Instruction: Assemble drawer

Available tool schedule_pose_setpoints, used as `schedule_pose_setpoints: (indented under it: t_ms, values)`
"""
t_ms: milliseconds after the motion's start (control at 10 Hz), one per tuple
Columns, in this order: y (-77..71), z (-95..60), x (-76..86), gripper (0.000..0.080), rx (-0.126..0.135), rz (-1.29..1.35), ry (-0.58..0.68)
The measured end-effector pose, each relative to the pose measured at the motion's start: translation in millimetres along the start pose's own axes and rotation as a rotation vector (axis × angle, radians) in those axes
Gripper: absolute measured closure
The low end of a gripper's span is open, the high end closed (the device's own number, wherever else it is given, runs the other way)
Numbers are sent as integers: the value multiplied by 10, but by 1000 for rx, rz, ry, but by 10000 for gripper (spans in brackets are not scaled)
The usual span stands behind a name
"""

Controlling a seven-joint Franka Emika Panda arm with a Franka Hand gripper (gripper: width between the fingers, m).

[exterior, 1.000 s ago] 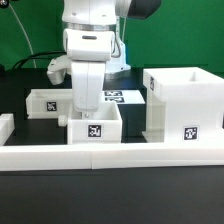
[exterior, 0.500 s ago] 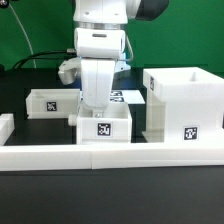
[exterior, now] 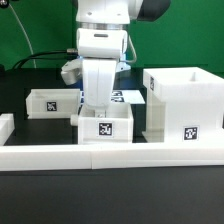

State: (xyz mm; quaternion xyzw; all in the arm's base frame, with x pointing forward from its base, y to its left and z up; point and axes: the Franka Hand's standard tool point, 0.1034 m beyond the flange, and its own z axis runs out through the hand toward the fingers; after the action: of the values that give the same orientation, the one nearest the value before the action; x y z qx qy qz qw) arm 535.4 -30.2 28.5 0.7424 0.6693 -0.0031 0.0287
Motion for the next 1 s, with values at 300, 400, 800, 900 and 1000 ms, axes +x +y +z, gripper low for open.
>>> schedule_pose_setpoints:
  t_ms: [300, 400, 800, 900, 1000]
  values:
    - [-2, 9, 2, 758, -19, 35, 4]
    - [-3, 9, 0, 758, -19, 35, 4]
    - [-9, 22, 156, 758, -5, 0, 4]
    - [-4, 42, 160, 758, -2, -1, 4]
    - [6, 63, 165, 758, 0, -9, 4]
